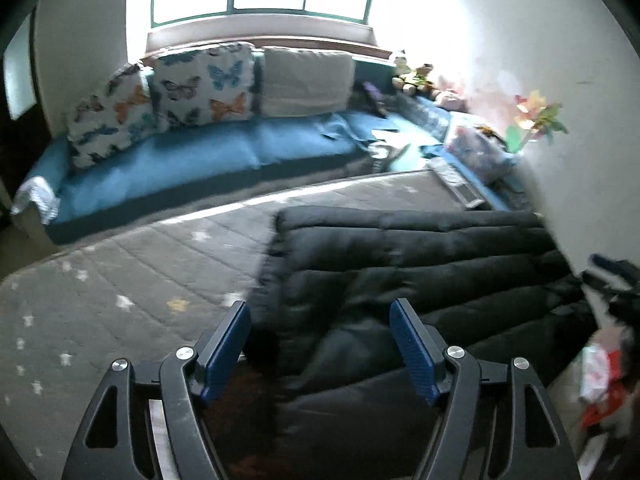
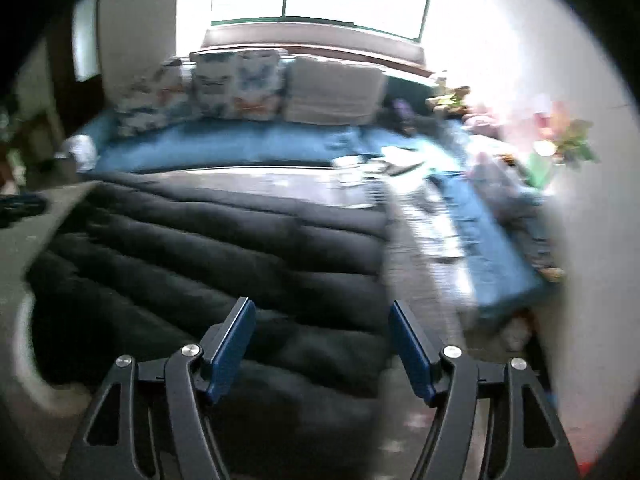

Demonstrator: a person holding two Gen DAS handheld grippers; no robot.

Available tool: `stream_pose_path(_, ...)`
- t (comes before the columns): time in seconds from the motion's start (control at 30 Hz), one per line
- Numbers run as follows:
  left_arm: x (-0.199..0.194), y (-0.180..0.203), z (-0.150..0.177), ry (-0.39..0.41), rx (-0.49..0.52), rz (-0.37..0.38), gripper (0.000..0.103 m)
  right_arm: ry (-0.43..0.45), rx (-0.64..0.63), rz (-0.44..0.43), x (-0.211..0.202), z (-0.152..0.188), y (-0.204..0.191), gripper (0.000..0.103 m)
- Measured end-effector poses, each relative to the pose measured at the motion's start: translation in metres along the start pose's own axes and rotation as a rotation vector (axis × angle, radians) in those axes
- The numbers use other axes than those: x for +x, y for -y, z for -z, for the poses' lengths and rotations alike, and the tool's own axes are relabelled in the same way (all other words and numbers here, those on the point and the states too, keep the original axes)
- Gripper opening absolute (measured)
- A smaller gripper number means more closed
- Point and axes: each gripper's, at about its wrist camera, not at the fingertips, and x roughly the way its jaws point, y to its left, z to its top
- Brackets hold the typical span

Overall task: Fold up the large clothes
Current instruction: 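Lower the jacket bundle onto the mattress with both tools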

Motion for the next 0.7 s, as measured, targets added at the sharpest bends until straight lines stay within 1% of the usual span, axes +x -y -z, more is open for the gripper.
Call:
stream_pose_path(0.03,0.000,0.007,0.000,-0.003,0.010,0.011,0.076,-0.023,-0.004,-0.050,0.007,0.001,-0.009,0.074)
stream_pose_path(0.1,0.008,0.021,0.007,-0.029,0.032,0.044,0.076,-0.054,0.001,-0.123,0.021,0.006,-0.021,0.074)
stream_pose_path(0.2,0.029,0.036,0.021,-0.086,0.049,0.065,0.076,-0.093,-0.020,-0.150,0.041,0.017,-0.039,0.074)
stream_pose_path(0.23,0.036,0.038,0.025,-0.098,0.050,0.063,0.076,-0.115,-0.029,-0.150,0.047,0.021,-0.043,0.074)
stream_pose_path(0.33,0.060,0.039,0.041,-0.146,0.055,0.035,0.076,-0.197,-0.082,-0.110,0.073,0.037,-0.054,0.074)
stream_pose_path(0.37,0.069,0.036,0.046,-0.154,0.060,0.033,0.076,-0.204,-0.095,-0.101,0.075,0.041,-0.058,0.074)
stream_pose_path(0.43,0.076,0.037,0.053,-0.150,0.076,0.020,0.077,-0.208,-0.117,-0.075,0.079,0.045,-0.063,0.074)
stream_pose_path(0.47,0.077,0.040,0.056,-0.143,0.096,0.005,0.077,-0.209,-0.112,-0.070,0.079,0.044,-0.063,0.075)
stream_pose_path(0.53,0.079,0.043,0.060,-0.135,0.103,-0.010,0.077,-0.210,-0.108,-0.060,0.082,0.045,-0.064,0.075)
stream_pose_path(0.63,0.075,0.046,0.062,-0.126,0.108,-0.028,0.077,-0.188,-0.104,-0.038,0.069,0.045,-0.062,0.075)
stream_pose_path(0.7,0.063,0.047,0.065,-0.110,0.097,-0.014,0.077,-0.153,-0.107,-0.025,0.055,0.046,-0.065,0.075)
